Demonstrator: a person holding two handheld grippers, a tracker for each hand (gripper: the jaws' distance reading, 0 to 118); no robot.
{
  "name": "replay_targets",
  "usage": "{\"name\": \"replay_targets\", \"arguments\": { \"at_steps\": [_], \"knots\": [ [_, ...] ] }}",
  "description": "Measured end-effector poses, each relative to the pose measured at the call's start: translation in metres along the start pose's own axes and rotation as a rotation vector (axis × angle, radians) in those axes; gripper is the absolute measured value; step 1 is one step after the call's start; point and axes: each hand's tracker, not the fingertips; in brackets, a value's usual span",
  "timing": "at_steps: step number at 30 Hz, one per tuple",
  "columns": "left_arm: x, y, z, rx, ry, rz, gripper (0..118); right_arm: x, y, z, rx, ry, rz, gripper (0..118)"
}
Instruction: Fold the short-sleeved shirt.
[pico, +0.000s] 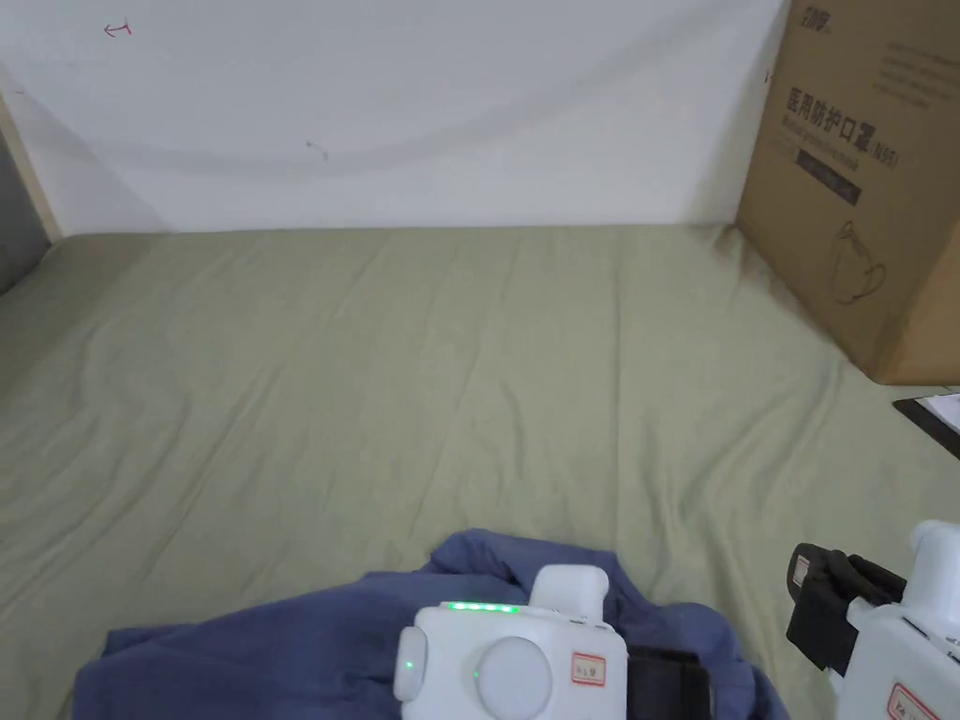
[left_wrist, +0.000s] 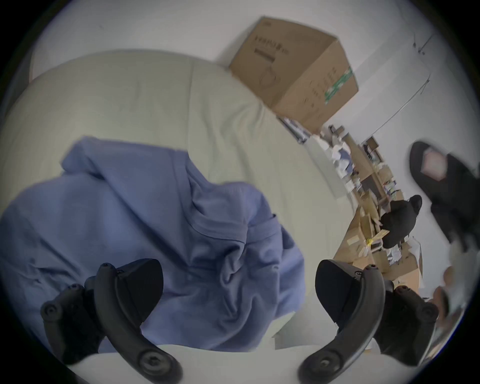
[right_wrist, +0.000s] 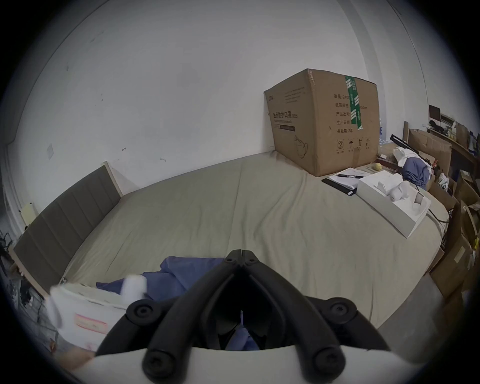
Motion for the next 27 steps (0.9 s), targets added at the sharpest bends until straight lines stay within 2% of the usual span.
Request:
{"name": "replay_targets", "arguments": {
  "at_steps": [5,6,7,8,9,10,12,14,17,19,20,21,23,24,25,27],
  "knots": [
    [-0.047,0.000,0.089,0.103,0.007,0.107,116,-0.022,-0.006,-0.006,-0.034,0.073,0.015,0],
    [-0.063,-0.004,0.108,0.111,0.025,0.107,113,-0.027,-0.007,-0.007,-0.038,0.091,0.024,0],
    [-0.078,-0.009,0.126,0.135,0.083,0.111,95,-0.032,-0.009,-0.008,-0.043,0.103,0.030,0],
    [-0.093,-0.016,0.142,0.154,0.161,0.104,67,-0.037,-0.011,-0.010,-0.049,0.116,0.031,0],
    [-0.109,-0.023,0.155,0.154,0.264,0.094,32,-0.041,-0.013,-0.012,-0.060,0.127,0.030,0],
    [-0.124,-0.031,0.164,0.151,0.336,0.096,5,-0.045,-0.015,-0.014,-0.066,0.135,0.033,0],
    [-0.163,-0.049,0.189,0.141,0.380,0.197,0,-0.053,-0.021,-0.019,-0.088,0.163,0.035,0],
    [-0.190,-0.065,0.203,0.142,0.386,0.249,0,-0.058,-0.027,-0.023,-0.110,0.179,0.036,0],
    [-0.214,-0.082,0.214,0.127,0.513,0.268,0,-0.063,-0.035,-0.031,-0.143,0.188,0.031,0],
    [-0.231,-0.085,0.216,0.129,0.520,0.296,0,-0.067,-0.038,-0.036,-0.168,0.193,0.036,0],
    [-0.238,-0.084,0.216,0.129,0.535,0.319,7,-0.069,-0.039,-0.038,-0.176,0.190,0.045,0],
    [-0.250,-0.079,0.214,0.123,0.548,0.320,19,-0.071,-0.040,-0.040,-0.182,0.187,0.057,0],
    [-0.258,-0.068,0.211,0.132,0.564,0.307,81,-0.074,-0.039,-0.044,-0.192,0.188,0.074,0],
    [-0.261,-0.060,0.209,0.138,0.573,0.297,105,-0.075,-0.039,-0.046,-0.196,0.185,0.081,0],
    [-0.267,-0.051,0.206,0.140,0.575,0.286,116,-0.076,-0.038,-0.048,-0.199,0.181,0.088,0],
    [-0.274,-0.031,0.200,0.160,0.576,0.263,116,-0.079,-0.038,-0.052,-0.208,0.176,0.104,0]
  ]
}}
